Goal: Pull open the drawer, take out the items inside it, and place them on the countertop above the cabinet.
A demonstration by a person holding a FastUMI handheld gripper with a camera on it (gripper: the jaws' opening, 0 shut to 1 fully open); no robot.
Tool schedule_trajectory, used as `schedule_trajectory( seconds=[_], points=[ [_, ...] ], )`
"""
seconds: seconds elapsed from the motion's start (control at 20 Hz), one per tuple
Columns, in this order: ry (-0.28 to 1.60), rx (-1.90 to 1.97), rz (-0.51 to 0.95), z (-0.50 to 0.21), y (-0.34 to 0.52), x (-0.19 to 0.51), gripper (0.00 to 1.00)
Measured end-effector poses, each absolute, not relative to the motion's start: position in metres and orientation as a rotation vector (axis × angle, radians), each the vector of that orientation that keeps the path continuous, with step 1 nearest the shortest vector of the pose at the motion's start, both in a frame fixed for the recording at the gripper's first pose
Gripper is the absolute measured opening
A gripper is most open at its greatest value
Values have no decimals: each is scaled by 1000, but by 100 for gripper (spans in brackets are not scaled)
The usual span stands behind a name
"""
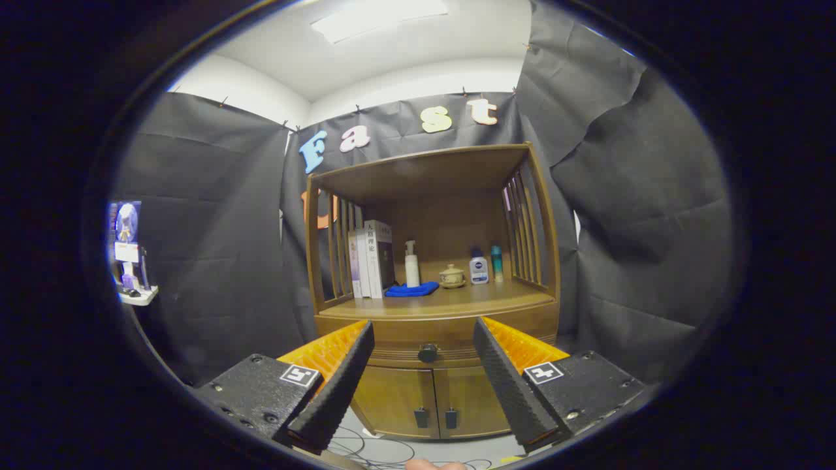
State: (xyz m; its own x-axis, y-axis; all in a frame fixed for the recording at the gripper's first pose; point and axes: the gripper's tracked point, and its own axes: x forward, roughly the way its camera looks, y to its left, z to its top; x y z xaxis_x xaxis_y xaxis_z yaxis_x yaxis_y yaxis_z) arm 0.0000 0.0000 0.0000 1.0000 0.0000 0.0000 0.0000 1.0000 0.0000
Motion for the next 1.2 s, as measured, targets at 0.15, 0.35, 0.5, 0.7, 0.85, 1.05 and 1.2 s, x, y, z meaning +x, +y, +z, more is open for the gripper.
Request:
schedule_trajectory(
  seconds=[0.15,0.35,0.5,0.7,0.85,1.05,1.2],
  points=[
    [-2,-2,4,1,3,-2,99],
    [-8,-11,5,2,5,0,99],
    [0,-14,10,-2,8,0,99],
    [0,-17,16,-2,13,3,99],
    [-1,-21,19,-5,14,10,99],
    [13,-33,-1,-10,9,24,99],
    [19,-25,-18,-21,8,44,99]
  ],
)
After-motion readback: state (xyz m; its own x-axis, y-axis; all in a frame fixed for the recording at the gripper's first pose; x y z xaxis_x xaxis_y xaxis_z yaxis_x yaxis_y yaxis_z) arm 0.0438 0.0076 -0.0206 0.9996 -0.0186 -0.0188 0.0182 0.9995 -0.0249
